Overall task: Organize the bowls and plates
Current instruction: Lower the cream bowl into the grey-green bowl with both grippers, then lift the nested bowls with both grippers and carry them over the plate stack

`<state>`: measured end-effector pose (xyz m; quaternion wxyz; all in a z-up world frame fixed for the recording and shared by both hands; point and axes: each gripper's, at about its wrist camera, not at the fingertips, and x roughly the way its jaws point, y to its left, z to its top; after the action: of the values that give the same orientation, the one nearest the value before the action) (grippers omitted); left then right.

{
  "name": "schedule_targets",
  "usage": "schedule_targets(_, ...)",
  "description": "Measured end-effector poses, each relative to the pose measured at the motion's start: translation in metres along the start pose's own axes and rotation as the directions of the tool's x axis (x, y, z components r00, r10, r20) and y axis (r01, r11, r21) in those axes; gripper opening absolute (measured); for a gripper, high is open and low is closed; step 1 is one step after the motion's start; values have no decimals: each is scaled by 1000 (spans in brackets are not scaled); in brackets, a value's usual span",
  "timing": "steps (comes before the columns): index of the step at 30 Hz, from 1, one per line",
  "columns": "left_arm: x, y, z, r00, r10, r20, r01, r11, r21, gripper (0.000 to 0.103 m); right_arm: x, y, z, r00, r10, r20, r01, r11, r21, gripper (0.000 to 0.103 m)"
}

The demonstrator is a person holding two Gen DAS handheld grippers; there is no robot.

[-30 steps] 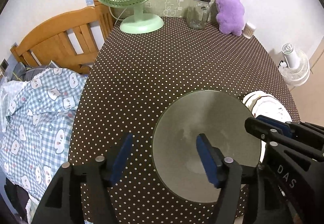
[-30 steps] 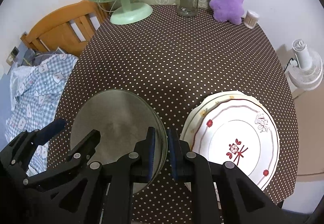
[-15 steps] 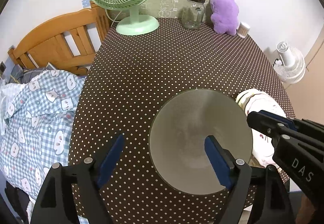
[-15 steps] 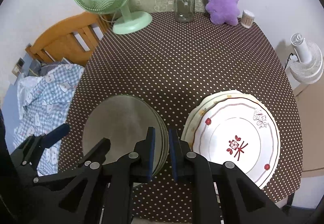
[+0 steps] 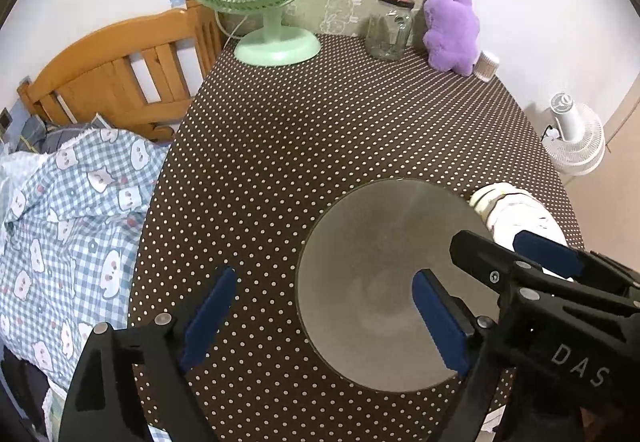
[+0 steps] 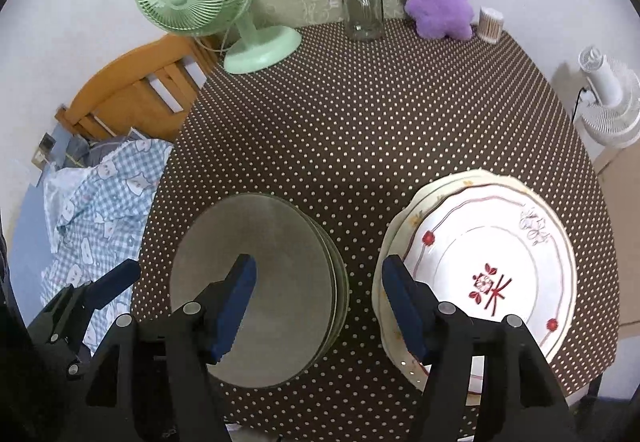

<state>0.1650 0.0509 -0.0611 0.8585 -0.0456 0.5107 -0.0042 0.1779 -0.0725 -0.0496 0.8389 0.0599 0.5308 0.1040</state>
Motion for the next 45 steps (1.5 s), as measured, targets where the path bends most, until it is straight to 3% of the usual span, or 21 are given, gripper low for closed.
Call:
schedule_targets(11, 28, -1, -2, 1000, 10, -17, -9, 999, 50, 88, 36, -5, -4, 998, -13, -66, 17, 998, 65, 69)
schedule_targets(14, 37, 2, -3, 999, 0, -47, 2, 999, 42, 79, 44, -7, -7, 997, -22, -79, 29, 996, 82, 68)
schedule_targets(16, 41, 2, -4, 998, 3, -60, -1, 999, 38, 79, 49, -7, -8, 996, -17, -90, 25, 996, 85, 68)
schedule_targets(23, 51, -1, -5, 997, 21, -70, -18, 999, 35, 79, 60, -9, -9, 993, 1, -120, 10, 995, 96, 57)
schedule_targets(30, 57, -2, -5, 996, -14, -88, 18, 999, 42, 66, 67, -6, -10, 989, 32, -142, -17, 994, 105, 43)
schedule_targets(34, 56, -3, -6, 996, -38, -80, 41, 998, 48, 61, 67, -5, -9, 988, 36, -149, -21, 995, 97, 42)
schedule_targets(36, 55, -7, -6, 995, -58, -81, 63, 996, 59, 50, 68, -2, -8, 988, 33, -153, -19, 996, 92, 42)
schedule_targets(45, 53, -6, -7, 994, -68, -90, 73, 996, 50, 49, 68, 2, -7, 986, 11, -164, 1, 997, 73, 42)
